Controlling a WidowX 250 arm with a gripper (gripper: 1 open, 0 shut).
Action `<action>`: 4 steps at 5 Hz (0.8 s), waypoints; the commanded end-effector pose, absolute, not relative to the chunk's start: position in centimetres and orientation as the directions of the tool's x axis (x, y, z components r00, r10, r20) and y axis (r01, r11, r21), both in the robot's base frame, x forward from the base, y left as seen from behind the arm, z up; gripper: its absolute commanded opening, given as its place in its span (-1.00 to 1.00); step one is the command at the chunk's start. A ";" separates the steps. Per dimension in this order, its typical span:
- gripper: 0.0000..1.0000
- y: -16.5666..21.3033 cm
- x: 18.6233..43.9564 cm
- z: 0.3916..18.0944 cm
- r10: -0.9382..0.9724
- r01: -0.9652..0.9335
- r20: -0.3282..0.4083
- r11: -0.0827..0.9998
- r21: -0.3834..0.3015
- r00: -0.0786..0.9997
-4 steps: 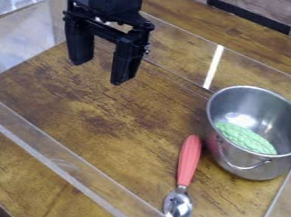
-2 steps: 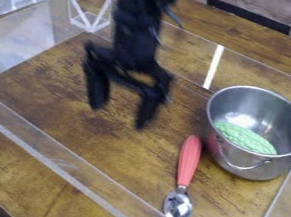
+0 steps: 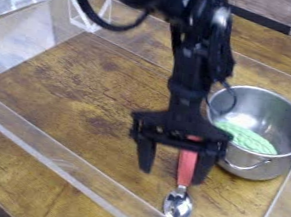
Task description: Move the pink spoon to the left
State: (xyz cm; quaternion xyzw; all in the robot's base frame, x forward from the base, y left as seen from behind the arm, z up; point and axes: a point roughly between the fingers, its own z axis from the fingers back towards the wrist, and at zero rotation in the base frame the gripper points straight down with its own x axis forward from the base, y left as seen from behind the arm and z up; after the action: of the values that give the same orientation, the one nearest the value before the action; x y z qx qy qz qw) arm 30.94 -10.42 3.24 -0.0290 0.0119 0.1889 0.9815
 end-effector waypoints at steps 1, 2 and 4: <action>1.00 -11.7 32.2 4.5 0.366 -0.359 0.039 0.926 -0.121 0.930; -1.00 -12.2 31.9 4.3 0.347 -0.339 0.043 0.931 -0.133 0.937; -1.00 -11.5 32.5 6.9 0.275 -0.265 0.044 0.951 -0.159 0.961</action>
State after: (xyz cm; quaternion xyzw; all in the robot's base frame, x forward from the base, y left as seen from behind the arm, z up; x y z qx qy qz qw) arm 31.02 -11.83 3.77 -0.0560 0.0115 0.1319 0.9896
